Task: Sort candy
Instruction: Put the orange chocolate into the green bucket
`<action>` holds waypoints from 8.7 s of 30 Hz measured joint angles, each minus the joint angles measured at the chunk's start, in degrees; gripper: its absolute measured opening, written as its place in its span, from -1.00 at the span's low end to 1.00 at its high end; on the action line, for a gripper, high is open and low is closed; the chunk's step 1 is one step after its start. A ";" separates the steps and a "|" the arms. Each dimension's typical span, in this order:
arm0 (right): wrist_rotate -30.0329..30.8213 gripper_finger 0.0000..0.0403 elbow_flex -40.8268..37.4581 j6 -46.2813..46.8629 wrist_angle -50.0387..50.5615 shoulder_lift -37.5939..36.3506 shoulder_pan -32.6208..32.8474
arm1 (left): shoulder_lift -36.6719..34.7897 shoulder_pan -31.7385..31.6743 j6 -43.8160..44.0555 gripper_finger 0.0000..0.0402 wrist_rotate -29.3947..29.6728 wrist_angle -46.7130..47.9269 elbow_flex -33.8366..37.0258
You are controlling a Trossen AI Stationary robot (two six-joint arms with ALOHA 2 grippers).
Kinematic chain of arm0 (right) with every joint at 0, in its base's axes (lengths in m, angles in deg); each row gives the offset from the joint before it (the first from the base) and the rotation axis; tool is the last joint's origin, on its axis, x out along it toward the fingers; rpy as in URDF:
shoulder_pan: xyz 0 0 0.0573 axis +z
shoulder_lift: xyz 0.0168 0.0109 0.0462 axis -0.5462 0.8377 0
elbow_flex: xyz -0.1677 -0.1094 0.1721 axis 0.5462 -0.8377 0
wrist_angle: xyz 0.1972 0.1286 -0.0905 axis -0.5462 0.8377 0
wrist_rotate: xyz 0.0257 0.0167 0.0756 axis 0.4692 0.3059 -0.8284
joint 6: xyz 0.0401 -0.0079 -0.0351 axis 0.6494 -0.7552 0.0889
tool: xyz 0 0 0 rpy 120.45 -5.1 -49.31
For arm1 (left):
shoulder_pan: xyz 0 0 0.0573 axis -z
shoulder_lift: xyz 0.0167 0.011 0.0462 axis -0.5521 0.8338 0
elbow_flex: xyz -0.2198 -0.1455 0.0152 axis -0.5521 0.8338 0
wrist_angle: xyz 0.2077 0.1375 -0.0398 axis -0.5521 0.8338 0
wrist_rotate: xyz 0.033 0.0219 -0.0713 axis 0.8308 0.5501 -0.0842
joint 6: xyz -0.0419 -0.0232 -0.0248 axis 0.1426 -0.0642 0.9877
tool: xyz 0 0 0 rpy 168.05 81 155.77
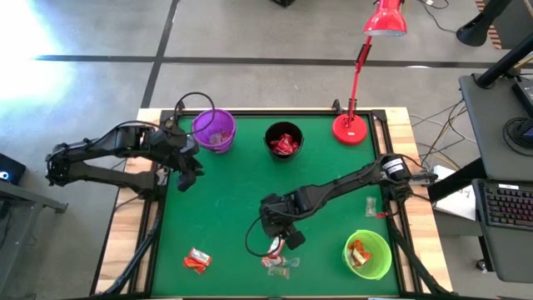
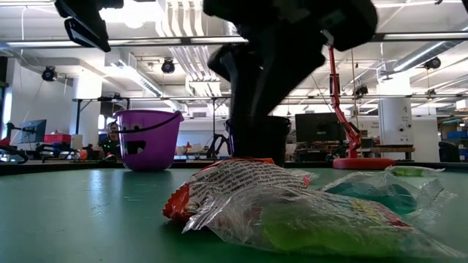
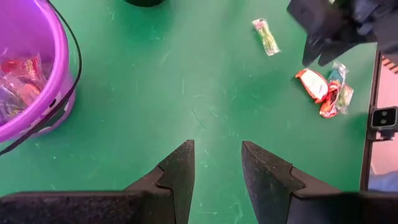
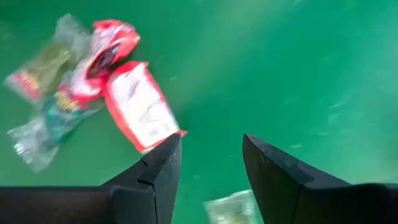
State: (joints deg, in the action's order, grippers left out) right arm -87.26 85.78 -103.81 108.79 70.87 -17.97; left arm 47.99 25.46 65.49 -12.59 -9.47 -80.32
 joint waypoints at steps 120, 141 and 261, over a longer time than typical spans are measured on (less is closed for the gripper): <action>-0.07 -0.89 4.60 142.49 49.91 -15.74 35.74 | 0.07 0.00 -15.05 -0.43 4.33 -3.36 0.20; 10.59 -0.37 3.33 140.59 50.01 -15.74 33.18 | -0.02 0.00 -13.90 -0.43 2.40 -3.27 0.20; 15.52 -0.39 6.46 96.26 40.65 -15.93 8.33 | 32.94 58.05 26.99 -0.95 8.90 -37.53 21.18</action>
State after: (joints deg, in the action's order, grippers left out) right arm -71.74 92.25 -7.56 149.44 54.94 -9.64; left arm 80.93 83.51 92.47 -3.70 -46.99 -59.14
